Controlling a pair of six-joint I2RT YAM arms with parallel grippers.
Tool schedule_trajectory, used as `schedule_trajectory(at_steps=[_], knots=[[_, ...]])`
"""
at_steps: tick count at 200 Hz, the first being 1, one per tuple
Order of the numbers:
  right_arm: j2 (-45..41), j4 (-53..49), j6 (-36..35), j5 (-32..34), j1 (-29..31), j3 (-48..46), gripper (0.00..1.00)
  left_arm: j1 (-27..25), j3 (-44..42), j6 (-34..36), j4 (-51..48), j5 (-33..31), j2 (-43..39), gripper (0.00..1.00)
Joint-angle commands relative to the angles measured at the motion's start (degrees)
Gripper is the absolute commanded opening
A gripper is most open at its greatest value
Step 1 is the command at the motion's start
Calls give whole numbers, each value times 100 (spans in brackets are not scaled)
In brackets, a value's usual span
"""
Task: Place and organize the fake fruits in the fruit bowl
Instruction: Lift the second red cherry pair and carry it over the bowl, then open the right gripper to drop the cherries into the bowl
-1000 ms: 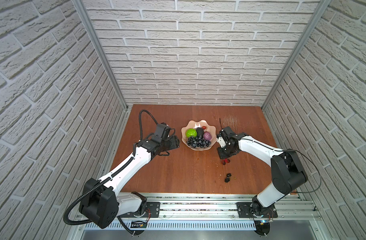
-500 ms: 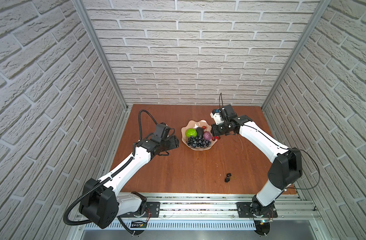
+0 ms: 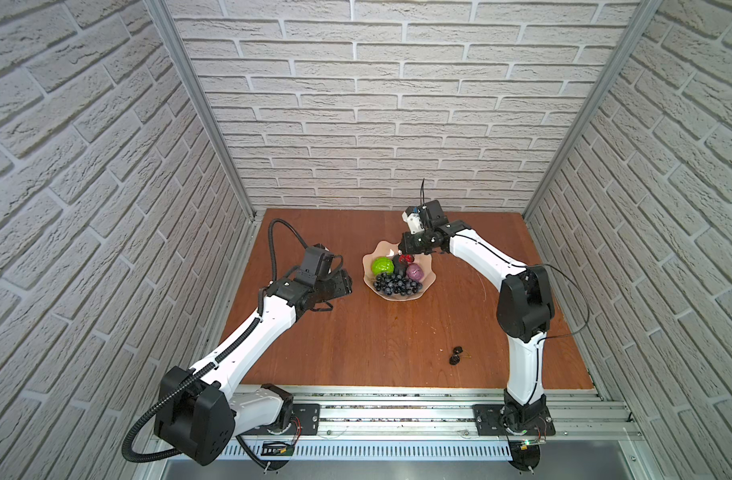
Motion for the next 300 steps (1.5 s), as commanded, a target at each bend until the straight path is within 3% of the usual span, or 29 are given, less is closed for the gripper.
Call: schedule_trajectory(at_steps=[1, 32, 88, 218, 270, 300], knots=[[158, 663, 373, -103, 39, 218, 5, 95, -75, 111, -15, 19, -78, 69], [559, 980, 436, -98, 108, 517, 5, 147, -184, 77, 117, 95, -132, 69], [1268, 679, 258, -118, 195, 1422, 6, 205, -211, 77, 45, 104, -279, 70], [1592, 535, -156, -99, 221, 1386, 8, 215, -219, 16, 67, 138, -294, 70], [1559, 529, -183, -205, 221, 1384, 24, 220, -185, 16, 43, 130, -296, 70], [1320, 412, -268, -143, 221, 1281, 29, 211, -143, -9, 17, 127, -306, 70]])
